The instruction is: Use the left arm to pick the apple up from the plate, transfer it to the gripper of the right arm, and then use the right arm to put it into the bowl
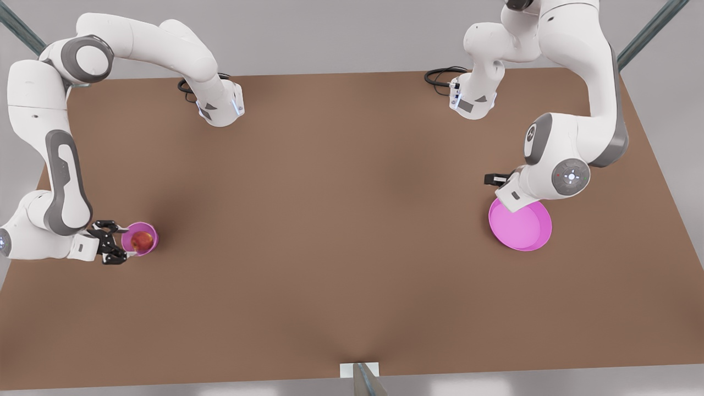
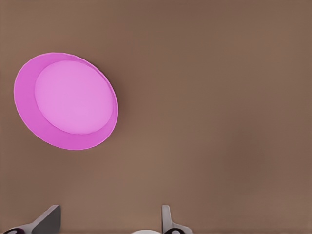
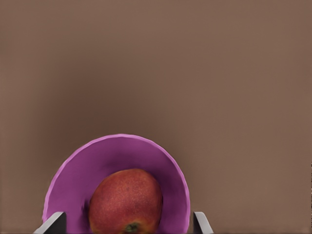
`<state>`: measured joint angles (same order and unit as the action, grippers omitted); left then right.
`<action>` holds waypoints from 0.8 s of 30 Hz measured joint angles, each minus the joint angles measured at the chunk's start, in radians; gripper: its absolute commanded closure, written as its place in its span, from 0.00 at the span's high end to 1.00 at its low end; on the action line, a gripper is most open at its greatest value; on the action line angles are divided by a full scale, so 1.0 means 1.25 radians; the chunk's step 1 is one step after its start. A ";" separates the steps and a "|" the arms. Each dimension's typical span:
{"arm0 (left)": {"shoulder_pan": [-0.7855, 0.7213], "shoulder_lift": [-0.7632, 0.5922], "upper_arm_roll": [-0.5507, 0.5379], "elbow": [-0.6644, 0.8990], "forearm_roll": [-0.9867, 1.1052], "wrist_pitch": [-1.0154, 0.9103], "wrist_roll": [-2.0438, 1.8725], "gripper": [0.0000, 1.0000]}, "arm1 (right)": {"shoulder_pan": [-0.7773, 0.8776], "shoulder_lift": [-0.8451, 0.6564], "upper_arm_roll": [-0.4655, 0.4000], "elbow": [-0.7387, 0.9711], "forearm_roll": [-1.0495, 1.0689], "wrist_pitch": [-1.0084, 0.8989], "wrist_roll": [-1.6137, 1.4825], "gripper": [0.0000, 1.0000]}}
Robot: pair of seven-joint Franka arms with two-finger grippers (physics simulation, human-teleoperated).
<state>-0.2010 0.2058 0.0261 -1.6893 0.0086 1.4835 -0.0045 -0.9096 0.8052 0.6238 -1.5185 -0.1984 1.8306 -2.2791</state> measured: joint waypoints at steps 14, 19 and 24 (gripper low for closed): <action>0.004 0.001 0.001 0.070 0.000 -0.054 0.002 1.00 | 0.384 -0.158 -0.050 0.269 -0.140 -0.306 0.678 1.00; 0.009 0.001 0.002 0.094 0.000 -0.113 0.004 1.00 | 0.599 -0.455 -0.405 0.046 0.062 -0.345 0.957 1.00; 0.008 0.000 0.002 0.136 -0.003 -0.146 0.004 1.00 | 0.612 -0.463 -0.436 0.041 0.129 -0.329 1.174 1.00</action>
<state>-0.1910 0.2063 0.0281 -1.5191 0.0048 1.3013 0.0003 -0.1443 0.2269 0.0786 -1.4672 -0.0368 1.4188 -0.8114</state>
